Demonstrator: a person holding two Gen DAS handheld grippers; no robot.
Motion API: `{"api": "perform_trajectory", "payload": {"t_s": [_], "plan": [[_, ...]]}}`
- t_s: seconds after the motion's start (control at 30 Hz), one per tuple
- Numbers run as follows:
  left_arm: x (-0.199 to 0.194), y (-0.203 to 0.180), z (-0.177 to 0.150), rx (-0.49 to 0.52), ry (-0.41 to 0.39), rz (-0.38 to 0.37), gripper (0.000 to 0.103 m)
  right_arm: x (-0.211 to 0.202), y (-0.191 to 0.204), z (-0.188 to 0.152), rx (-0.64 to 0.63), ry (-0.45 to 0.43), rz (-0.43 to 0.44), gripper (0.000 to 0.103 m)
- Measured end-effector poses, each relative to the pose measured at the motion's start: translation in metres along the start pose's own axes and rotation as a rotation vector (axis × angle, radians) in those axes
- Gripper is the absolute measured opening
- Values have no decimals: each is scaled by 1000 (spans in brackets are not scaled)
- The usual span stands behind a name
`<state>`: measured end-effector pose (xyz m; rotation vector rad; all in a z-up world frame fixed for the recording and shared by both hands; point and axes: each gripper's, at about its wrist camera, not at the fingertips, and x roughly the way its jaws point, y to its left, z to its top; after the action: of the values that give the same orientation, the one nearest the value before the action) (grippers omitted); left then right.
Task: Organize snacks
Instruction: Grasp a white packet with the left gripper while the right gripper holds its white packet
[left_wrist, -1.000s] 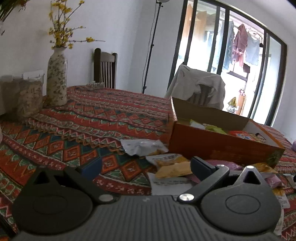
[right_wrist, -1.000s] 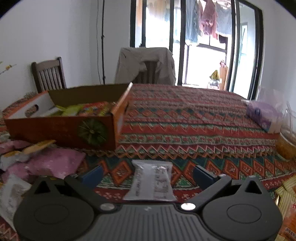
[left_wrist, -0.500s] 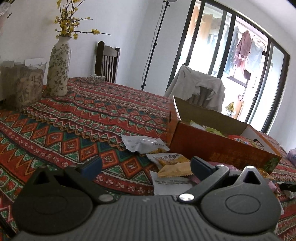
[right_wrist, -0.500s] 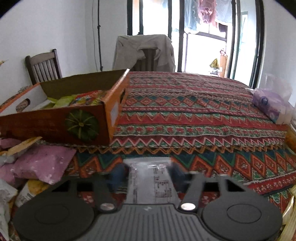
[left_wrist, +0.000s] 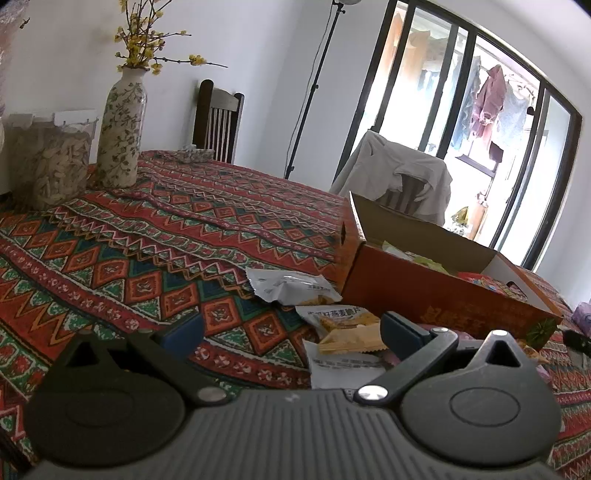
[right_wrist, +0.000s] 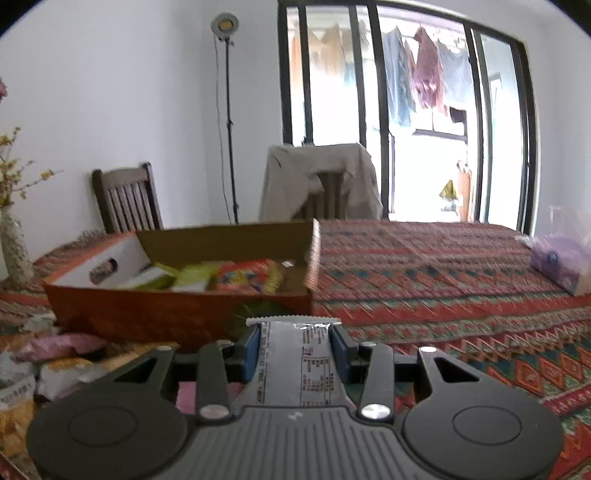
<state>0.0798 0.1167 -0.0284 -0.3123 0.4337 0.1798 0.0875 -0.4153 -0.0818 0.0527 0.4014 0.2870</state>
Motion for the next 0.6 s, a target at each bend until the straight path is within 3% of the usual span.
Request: {"api": "perform_trajectory", "payload": {"t_s": [0.2, 0.37, 0.5, 0.6], "plan": [[1, -4, 0, 25, 7, 13, 103, -1, 5, -2, -10, -43, -1, 40], [8, -11, 15, 76, 38, 39, 103, 5, -4, -5, 37, -22, -2, 40], [33, -10, 40, 105, 130, 46, 103, 3, -3, -6, 33, -38, 0, 40], [58, -11, 54, 159, 183, 109, 103, 1, -7, -7, 54, -46, -1, 40]]}}
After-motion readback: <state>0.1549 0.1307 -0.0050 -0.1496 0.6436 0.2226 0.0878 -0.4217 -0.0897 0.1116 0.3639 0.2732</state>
